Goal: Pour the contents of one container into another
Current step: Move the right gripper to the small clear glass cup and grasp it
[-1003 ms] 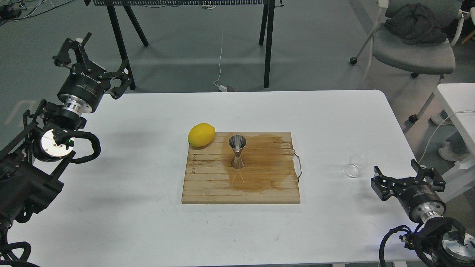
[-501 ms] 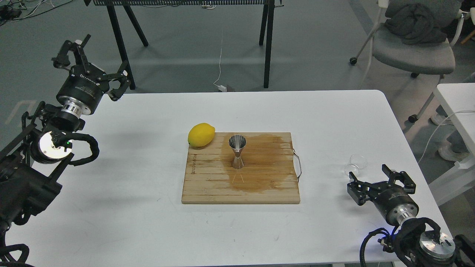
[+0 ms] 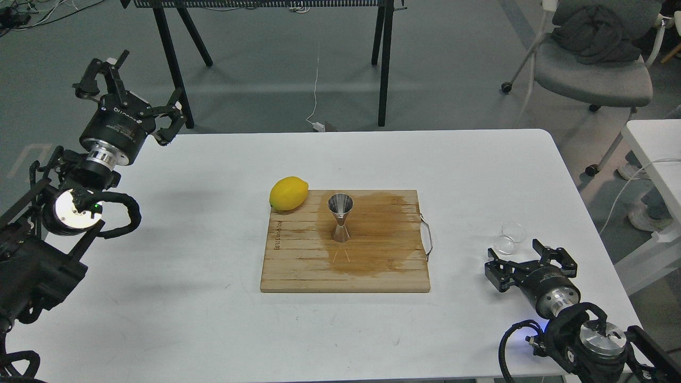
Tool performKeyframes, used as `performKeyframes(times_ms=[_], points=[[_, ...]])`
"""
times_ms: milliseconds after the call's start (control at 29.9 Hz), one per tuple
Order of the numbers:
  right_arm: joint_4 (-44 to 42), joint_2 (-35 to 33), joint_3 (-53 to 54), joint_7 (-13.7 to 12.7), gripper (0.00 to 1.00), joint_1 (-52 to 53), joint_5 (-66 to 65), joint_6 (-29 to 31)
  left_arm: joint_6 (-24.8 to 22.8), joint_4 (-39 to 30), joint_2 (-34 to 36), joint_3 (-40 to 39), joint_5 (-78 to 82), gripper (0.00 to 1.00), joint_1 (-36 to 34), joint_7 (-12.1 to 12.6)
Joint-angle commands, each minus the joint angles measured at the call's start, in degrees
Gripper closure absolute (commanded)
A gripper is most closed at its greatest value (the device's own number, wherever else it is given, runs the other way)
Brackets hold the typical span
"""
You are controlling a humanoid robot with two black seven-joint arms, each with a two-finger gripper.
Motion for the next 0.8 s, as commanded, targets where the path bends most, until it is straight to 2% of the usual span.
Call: performKeyframes(times_ms=[0,435,769], points=[[-2.6,0.5,-1.0,0.3,0.02,1.9,-0.1,-0.1,-1.9,0.1,0.1,0.0,0.0,0.0,0.4,0.0],[-4.1,1.7,-0.2,0.8,0.03,2.8,-0.1,0.2,-2.7,0.1,-0.3,-0.1,0.0,0.0,0.7,0.0],[-4.2,1.7,1.0,0.8,0.15,2.8,-0.1,0.6,-2.7,0.0,-0.1,-0.1,0.0,0.0,0.7,0.0]])
